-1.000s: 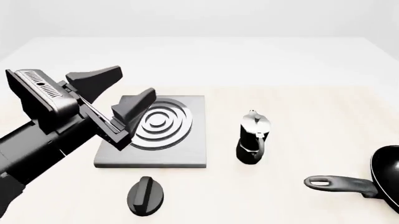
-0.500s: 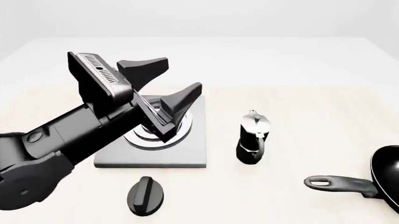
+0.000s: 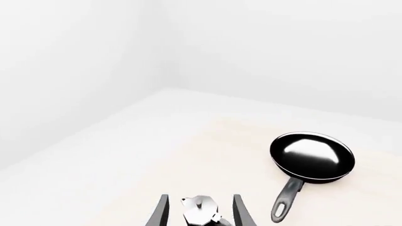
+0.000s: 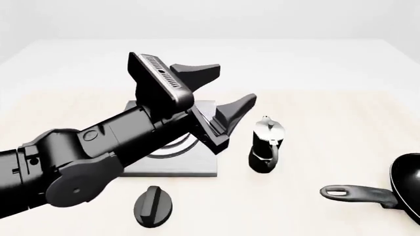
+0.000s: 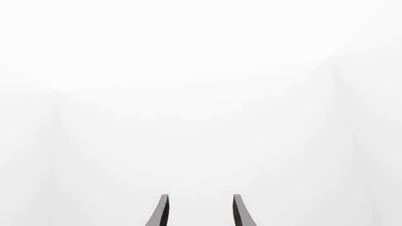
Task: Put the frying pan on the stove.
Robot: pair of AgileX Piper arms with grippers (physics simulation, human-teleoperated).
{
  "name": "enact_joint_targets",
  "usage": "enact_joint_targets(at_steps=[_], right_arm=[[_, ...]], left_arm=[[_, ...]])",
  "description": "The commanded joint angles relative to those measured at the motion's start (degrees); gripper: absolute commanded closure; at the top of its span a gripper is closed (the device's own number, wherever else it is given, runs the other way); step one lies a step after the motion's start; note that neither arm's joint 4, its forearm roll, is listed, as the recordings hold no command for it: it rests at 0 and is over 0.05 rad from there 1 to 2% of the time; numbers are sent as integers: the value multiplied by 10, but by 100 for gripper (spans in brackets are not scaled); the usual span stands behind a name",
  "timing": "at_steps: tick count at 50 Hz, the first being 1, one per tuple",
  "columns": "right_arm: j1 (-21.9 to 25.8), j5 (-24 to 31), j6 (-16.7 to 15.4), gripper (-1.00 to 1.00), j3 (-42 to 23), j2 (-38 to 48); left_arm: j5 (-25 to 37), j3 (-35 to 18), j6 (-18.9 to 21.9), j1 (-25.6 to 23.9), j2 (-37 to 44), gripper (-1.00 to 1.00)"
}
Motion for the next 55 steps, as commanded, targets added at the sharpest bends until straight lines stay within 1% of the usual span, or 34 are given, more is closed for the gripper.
enact_joint_targets(at_steps=[1,8,9,10,33,49,55], right_arm=[[0,8,-1,-100,-13,0],[0,9,-1,-100,-16,0],[4,18,-2,-100,-27,0],[4,17,-2,-100,-27,0],[7,34,-4,-100,-44,0],[8,31,2,-100,-44,0],[10,29,3,-100,-43,0]], left_arm=[[-3,-23,0,-22,33,-100],[-3,-39,0,-35,53,-100],[4,-84,-2,-62,108,-100],[5,-87,-2,-63,111,-100],[20,-129,-2,-81,151,-100],[34,-170,-7,-98,200,-100],[36,-177,-10,-103,211,-100]])
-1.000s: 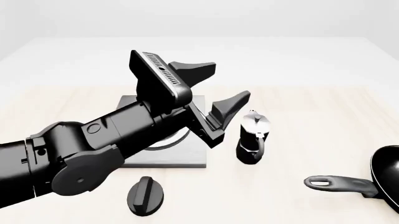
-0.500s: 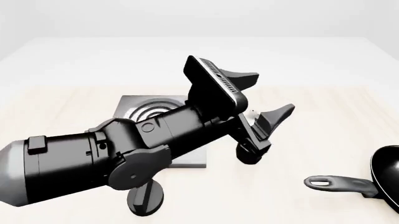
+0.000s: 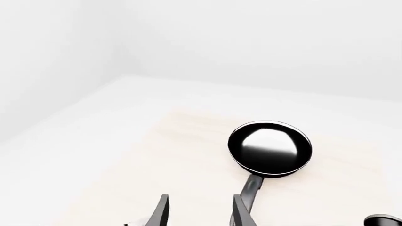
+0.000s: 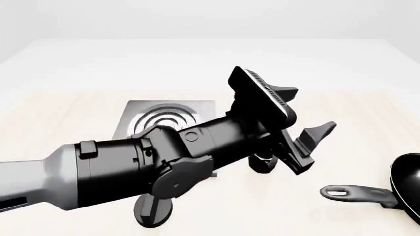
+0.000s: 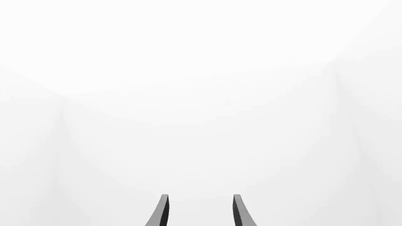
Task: Put the frying pan on the stove.
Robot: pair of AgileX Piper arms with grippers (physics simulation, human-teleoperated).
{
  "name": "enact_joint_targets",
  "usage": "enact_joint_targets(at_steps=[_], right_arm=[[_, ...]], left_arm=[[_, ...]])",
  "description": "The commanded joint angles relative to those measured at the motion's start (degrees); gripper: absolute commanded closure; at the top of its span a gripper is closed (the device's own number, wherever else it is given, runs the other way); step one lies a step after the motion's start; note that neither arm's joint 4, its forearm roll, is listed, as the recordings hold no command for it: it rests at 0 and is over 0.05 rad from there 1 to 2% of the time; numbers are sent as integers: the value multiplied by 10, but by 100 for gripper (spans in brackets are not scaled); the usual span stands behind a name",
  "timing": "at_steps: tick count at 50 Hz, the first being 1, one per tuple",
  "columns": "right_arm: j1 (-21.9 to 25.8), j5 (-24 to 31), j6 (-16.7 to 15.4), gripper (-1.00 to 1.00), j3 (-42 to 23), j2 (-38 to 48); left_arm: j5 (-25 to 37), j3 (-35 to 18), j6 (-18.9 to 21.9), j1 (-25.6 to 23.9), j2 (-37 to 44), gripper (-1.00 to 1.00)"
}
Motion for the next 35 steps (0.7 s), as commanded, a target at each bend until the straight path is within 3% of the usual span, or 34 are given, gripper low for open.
enact_joint_targets(at_steps=[1,35], right_arm=[[4,-2,2,-100,0,0],[14,-13,3,-100,10,0]], left_arm=[[6,-22,-6,-11,31,-100],[41,-92,-6,-34,91,-100]])
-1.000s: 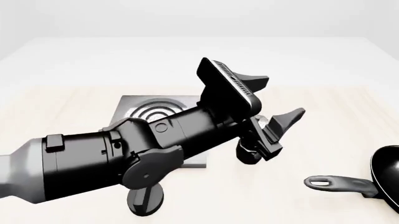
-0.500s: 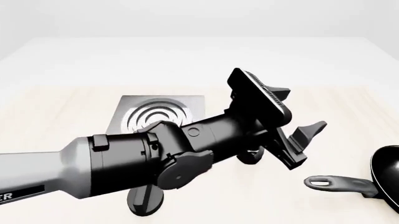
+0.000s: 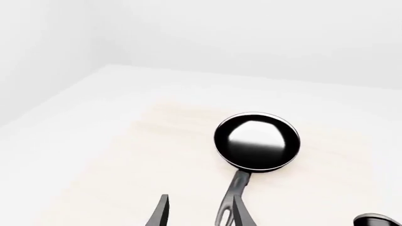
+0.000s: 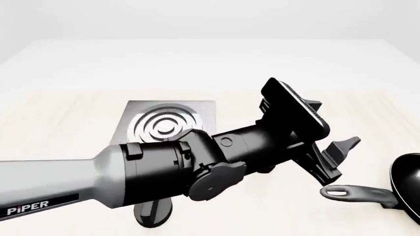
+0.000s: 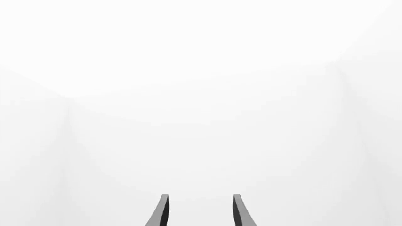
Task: Put the frying pan on the stove.
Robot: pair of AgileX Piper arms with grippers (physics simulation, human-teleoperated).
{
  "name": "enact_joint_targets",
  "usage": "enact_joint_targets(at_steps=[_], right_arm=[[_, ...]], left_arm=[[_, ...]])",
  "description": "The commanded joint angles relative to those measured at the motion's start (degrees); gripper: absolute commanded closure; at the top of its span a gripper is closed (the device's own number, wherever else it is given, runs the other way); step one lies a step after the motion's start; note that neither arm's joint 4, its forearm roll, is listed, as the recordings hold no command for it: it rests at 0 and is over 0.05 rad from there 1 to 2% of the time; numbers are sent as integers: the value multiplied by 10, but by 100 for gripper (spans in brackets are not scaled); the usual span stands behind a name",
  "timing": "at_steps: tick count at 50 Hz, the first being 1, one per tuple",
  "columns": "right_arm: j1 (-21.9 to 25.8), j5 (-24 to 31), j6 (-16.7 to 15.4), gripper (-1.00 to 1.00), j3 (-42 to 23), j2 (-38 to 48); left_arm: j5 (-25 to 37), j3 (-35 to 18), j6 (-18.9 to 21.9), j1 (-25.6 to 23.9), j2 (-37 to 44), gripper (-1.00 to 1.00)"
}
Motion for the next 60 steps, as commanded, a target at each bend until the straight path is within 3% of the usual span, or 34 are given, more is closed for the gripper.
enact_joint_targets(at_steps=[1,60], right_arm=[[5,-4,-1,-100,4,0],[7,-4,-11,-100,-11,0]], left_arm=[[12,-28,-1,-9,24,-100],[75,-172,-18,-30,172,-100]])
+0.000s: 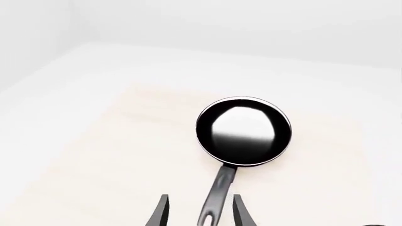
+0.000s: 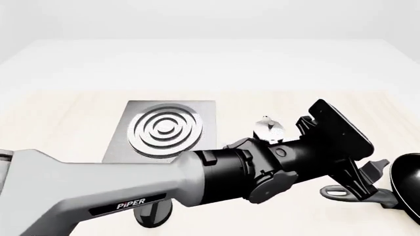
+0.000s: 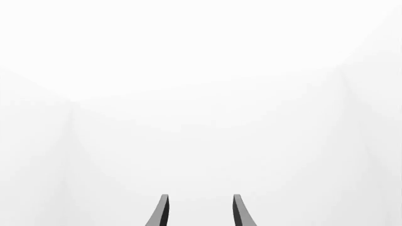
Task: Put the frying pan on the stove.
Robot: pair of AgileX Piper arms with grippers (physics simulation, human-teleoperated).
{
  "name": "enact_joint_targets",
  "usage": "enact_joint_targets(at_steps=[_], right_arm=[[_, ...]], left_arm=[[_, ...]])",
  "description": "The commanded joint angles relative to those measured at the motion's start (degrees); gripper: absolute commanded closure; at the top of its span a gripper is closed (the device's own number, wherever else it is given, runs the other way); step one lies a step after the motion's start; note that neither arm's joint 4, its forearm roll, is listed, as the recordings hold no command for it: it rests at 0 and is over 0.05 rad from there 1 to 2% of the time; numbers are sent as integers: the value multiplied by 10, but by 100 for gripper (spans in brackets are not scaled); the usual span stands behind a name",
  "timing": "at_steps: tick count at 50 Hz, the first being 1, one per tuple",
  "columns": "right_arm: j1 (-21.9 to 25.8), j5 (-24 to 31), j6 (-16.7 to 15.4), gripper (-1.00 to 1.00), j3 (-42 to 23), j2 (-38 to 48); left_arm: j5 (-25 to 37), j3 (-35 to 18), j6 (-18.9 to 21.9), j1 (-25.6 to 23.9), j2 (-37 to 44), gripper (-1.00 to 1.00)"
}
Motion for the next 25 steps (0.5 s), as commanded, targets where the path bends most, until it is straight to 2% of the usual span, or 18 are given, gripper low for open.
enact_joint_targets(at_steps=[1,25], right_arm=[[0,0,-3,-100,-2,0],[6,1,-7,-100,5,0]], left_arm=[[14,-30,-5,-3,30,-100],[45,-97,-13,1,98,-100]])
